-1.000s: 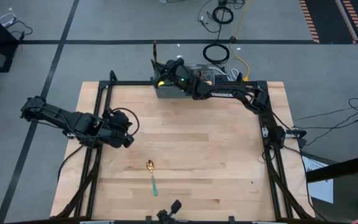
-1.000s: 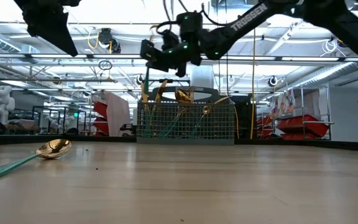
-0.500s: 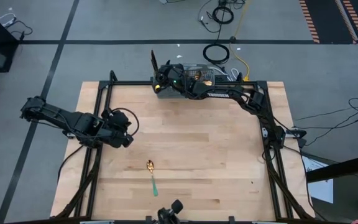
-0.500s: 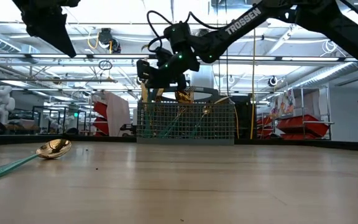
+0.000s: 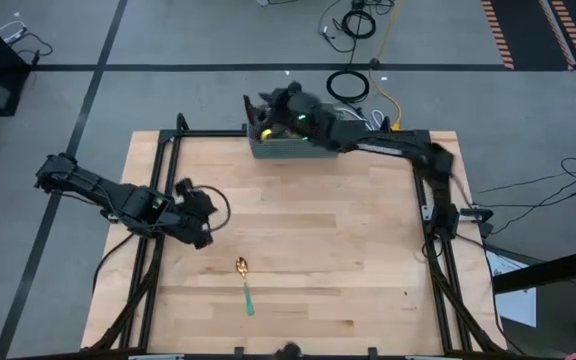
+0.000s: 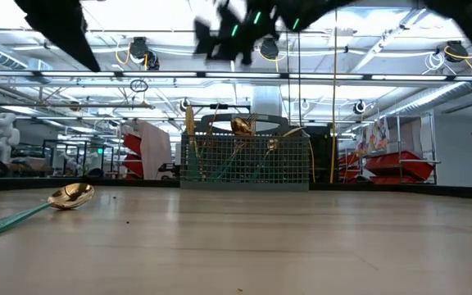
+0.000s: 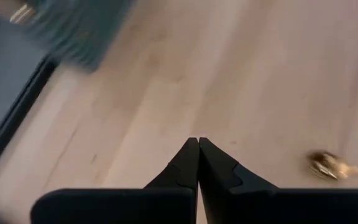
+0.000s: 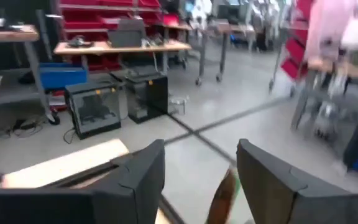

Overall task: Sort silverware
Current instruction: Put the green spoon into the gray silverware organizer

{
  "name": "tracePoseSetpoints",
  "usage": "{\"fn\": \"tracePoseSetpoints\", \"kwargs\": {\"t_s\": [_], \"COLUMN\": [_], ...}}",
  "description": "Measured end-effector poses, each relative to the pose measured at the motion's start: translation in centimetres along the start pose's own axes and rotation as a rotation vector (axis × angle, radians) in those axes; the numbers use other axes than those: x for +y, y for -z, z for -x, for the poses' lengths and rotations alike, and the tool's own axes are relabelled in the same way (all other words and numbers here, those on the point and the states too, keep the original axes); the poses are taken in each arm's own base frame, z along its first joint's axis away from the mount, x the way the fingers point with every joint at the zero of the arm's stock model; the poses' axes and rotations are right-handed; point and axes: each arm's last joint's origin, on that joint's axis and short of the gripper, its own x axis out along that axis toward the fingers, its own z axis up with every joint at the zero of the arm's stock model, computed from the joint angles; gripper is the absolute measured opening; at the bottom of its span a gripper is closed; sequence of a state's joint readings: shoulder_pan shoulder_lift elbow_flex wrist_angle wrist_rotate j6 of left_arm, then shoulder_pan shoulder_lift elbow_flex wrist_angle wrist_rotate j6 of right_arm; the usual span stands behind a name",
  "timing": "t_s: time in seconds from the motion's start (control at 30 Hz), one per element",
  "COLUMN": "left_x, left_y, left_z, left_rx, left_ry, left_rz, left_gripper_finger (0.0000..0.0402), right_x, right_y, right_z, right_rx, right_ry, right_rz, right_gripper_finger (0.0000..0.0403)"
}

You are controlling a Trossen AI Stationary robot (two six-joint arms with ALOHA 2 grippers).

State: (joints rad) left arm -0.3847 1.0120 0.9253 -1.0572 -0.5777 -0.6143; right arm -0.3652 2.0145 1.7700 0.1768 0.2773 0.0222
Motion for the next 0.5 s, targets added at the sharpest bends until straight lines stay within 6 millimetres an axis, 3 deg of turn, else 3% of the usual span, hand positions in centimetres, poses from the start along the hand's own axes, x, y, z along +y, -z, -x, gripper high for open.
{"fn": "tracePoseSetpoints", "kwargs": {"t_s": [0.1, 0.27, 0.37, 0.5], "left_x": [-1.7, -5.4, -7.3, -9.4], "left_y": [-0.8, -2.2, -2.0, -0.9], "left_z": [-0.5, -2.7, -4.6, -7.4], "left_rx": [-0.033, -0.087, -0.044, 0.088], "left_ry": [0.127, 0.367, 0.456, 0.578], "left_rz": [-0.193, -0.498, -0.675, -0.821], "left_gripper_finger": [0.0009, 0.0011, 0.0024, 0.0055], "right_x": [0.3, 0.5, 0.1, -0.5], "right_y": [-5.2, -11.8, -14.1, -15.0], "right_z": [4.4, 13.5, 18.5, 23.3], "right_rx": [-0.034, -0.052, -0.044, 0.034], "right_ry": [-0.053, -0.123, -0.167, -0.217], "right_rz": [0.114, 0.279, 0.294, 0.265], "right_gripper_finger": [0.0187, 0.0187, 0.0187, 0.0187]}}
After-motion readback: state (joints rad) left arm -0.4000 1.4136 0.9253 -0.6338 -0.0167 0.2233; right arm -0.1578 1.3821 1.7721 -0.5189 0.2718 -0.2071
